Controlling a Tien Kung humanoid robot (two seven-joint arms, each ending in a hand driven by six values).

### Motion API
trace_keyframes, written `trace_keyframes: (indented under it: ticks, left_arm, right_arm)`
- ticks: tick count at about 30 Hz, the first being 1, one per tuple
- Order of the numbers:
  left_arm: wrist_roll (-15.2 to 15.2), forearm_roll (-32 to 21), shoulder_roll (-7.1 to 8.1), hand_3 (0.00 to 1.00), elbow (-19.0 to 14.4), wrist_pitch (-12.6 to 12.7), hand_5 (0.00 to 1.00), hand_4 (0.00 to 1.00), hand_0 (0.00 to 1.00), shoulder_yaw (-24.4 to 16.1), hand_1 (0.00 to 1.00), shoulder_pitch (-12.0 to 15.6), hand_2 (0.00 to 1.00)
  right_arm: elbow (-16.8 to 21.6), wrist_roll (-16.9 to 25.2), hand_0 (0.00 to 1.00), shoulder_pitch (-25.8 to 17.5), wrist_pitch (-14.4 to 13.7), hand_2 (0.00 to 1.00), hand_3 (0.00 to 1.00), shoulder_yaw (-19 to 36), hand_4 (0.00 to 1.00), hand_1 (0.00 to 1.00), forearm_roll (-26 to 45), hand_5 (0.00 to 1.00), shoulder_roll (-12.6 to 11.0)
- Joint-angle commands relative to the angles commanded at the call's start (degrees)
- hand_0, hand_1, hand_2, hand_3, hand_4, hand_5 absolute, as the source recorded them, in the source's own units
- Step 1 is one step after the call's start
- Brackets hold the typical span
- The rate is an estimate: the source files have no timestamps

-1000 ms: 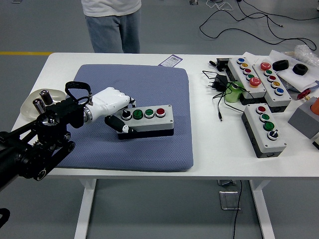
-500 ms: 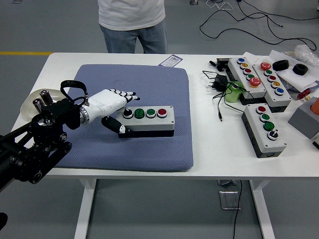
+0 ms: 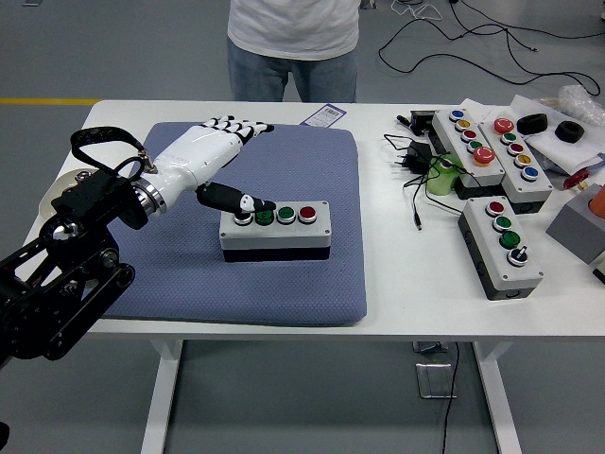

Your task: Pick up the button,place it on the desk,press the button,press the button

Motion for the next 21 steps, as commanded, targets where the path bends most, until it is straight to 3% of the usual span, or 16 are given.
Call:
trace_keyframes:
  ticks: [2, 3, 8, 9, 21]
  left_arm:
    - [1.67, -1.72, 0.00, 0.844, -1.80, -1.14, 0.950, 0.910, 0.409, 0.21, 0.486, 0.16, 0.495]
    - [2.50, -3.15, 0.00, 0.722, -2.55, -2.27, 0.998, 0.808, 0.168, 0.39, 0.207, 0.20, 0.249]
    - [5.08, -8.74, -0.05, 0.722, -3.89, -6.11, 0.998, 0.808, 0.168, 2.24, 0.207, -0.08, 0.249]
    - [5.96, -9.64, -0.23, 0.692, -3.77, -6.77, 0.998, 0.742, 0.028, 2.73, 0.018, -0.14, 0.094]
    - [10.02, -10.55, -1.77, 0.709, -1.91, -11.25, 0.998, 0.674, 0.002, 5.72, 0.002, -0.63, 0.059]
  right_arm:
    - [0.00, 0.01, 0.671, 0.00, -0.01, 0.688, 0.633, -0.07, 0.312, 0.645, 0.09, 0.190, -0.01]
    - [0.00, 0.02, 0.671, 0.00, -0.02, 0.688, 0.633, -0.13, 0.312, 0.645, 0.18, 0.190, -0.02]
    - [0.00, 0.00, 0.671, 0.09, -0.05, 0.688, 0.633, -0.35, 0.312, 0.645, 0.51, 0.190, -0.03]
    - [0.00, -0.01, 0.671, 0.11, -0.05, 0.688, 0.633, -0.42, 0.312, 0.645, 0.58, 0.190, -0.03]
    - [0.00, -0.03, 0.672, 0.13, -0.02, 0.688, 0.633, -0.41, 0.312, 0.644, 0.44, 0.191, -0.03]
